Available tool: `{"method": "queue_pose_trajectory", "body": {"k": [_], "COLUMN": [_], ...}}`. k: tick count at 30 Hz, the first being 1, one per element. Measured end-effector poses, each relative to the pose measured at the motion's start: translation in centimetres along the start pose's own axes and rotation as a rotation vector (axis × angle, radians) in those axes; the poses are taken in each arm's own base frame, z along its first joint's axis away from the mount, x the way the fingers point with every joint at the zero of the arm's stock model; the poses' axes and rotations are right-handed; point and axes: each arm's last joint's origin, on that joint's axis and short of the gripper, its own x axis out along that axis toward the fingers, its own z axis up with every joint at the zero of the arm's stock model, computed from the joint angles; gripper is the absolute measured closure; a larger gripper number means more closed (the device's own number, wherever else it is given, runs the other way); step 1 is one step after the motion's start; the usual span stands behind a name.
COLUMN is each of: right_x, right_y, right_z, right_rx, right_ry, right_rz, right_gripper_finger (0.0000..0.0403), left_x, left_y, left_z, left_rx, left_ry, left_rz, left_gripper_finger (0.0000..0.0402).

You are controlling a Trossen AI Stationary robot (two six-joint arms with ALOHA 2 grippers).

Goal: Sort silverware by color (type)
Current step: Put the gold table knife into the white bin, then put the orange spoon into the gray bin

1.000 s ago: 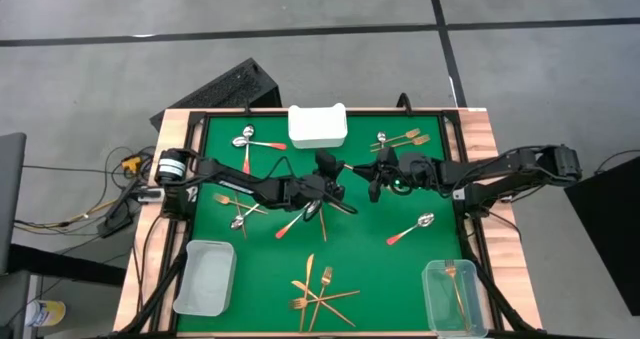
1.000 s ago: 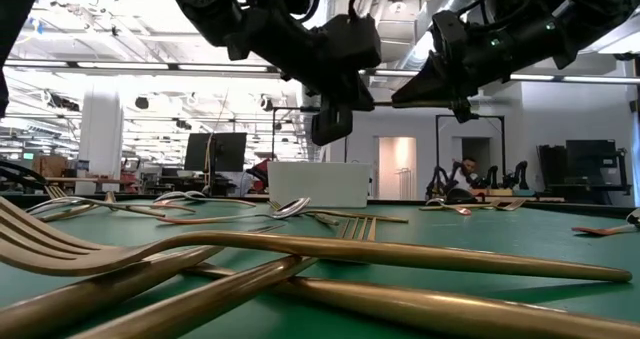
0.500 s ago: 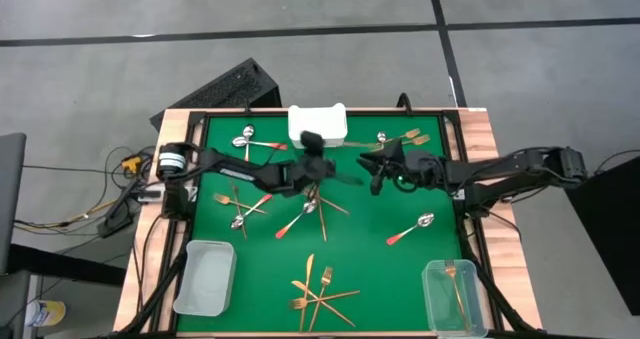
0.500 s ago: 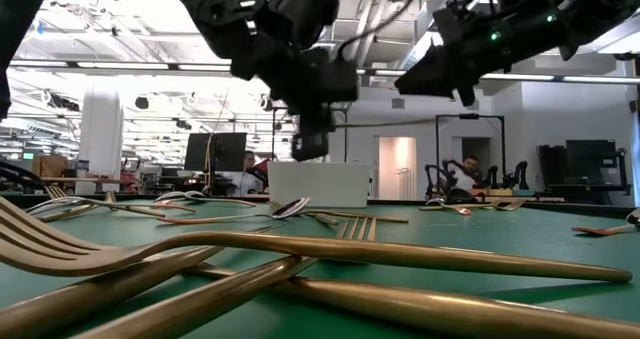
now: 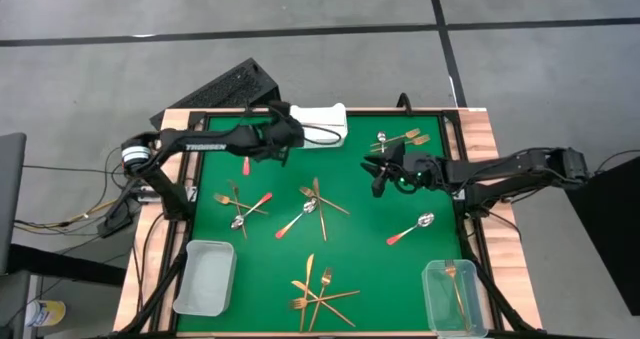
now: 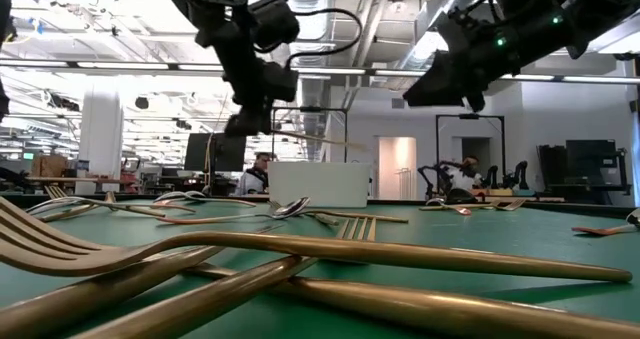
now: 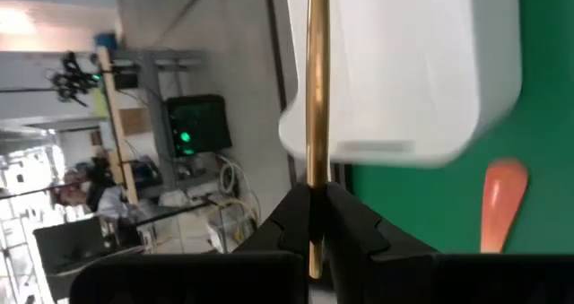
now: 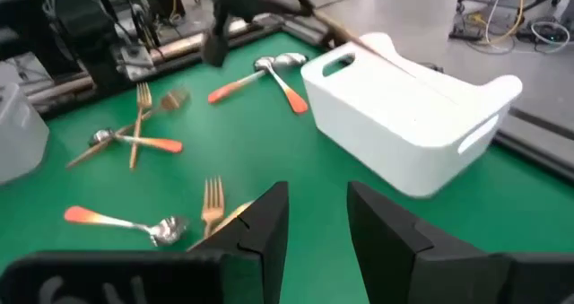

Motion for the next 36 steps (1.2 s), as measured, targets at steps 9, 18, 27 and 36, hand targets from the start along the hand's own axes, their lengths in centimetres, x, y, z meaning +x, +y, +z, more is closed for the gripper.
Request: {"method": "queue_pose_trajectory", "body": {"k": [9,18,27,36], "right_x": [0.4,0.2,0.0,0.0], "right_y": [0.1,0.4,1.0,1.0], "right_z": [-0.2,-0.3,-0.4,-0.5], "right_rx": [0.002,0.012,0.037,0.037], "right_ry": [0.003,0.006,0.012,0.018], "right_rz": [-0.003,0.015,0.038,0.04], "right_gripper_finger": [0.0264,0.0259,0.0259,0.0259], "left_x": [1.5,2.1,0.7,-3.0], "left_y": [0.6,1.3,0.9,0.5], "left_z": [-1.7,-1.4,-0.3,-0.4], "left_rx": [0.044,-0.013,-0.043,-0.242], "left_ry": [-0.009,-0.047,-0.064,-0.092], "left_rz": [-0.127,-0.082,-0.028,-0.064], "left_gripper_finger": [0.0396,0.0339,0.0257,0.0243]}}
